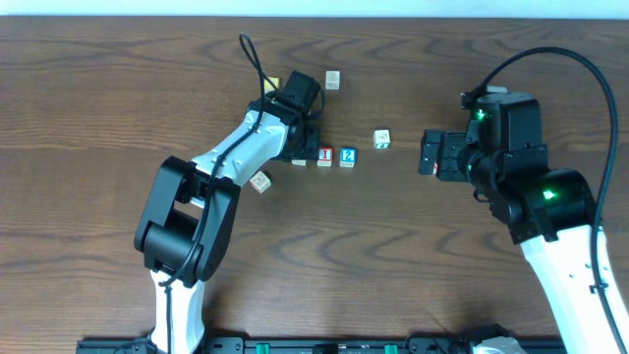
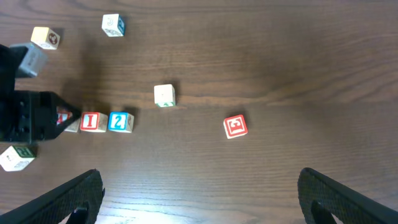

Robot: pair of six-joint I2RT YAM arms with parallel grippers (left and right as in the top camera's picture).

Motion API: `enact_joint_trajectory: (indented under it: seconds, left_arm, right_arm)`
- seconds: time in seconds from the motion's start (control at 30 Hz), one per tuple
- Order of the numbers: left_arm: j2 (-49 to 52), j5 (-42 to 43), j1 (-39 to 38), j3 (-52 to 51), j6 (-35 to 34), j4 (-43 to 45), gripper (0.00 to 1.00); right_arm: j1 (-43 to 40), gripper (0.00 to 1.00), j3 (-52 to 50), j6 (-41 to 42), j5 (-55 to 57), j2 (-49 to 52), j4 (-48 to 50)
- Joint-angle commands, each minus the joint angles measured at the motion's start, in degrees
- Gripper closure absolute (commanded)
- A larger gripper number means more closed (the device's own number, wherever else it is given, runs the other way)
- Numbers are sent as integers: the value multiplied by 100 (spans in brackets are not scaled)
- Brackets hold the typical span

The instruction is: Spell out Ai2

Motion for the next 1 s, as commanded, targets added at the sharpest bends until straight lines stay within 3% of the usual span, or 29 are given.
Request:
enact_joint_trajectory:
  seconds: [0.0, 0.1, 0.13, 0.17, 0.23, 0.27, 0.4, 0.63, 0.97]
  left_arm:
    - [114, -339, 168, 448, 11, 92, 41]
    - [114, -378, 291, 979, 175, -11, 41]
    - [114, -376, 326, 1167, 219, -111, 43]
    - [114, -374, 382, 1410, 216, -295, 52]
    - [114, -352, 492, 1696, 216, -634, 88]
    - [114, -339, 568, 1753, 210, -817, 94]
    - [118, 557, 898, 1467, 197, -1307, 94]
    - [118, 1381, 1010, 424, 96, -957, 94]
    - [138, 1425, 1010, 107, -96, -649, 94]
  right_arm:
    - [-37, 1, 52, 92, -157, 17, 66]
    - [-35, 8, 22, 94, -219, 166, 168]
    - [-37, 22, -15, 92, -258, 267, 229]
    - [-35, 44, -66, 92, -398, 420, 319]
    - [-35, 90, -129, 92, -957, 785, 468]
    - [-35, 99, -138, 92, -1261, 1008, 529]
    - [-31, 99, -138, 92, -1921, 1939, 807]
    - [-44, 99, -155, 90, -2369, 3023, 960]
    - [-63, 99, -155, -15, -3145, 3963, 1405]
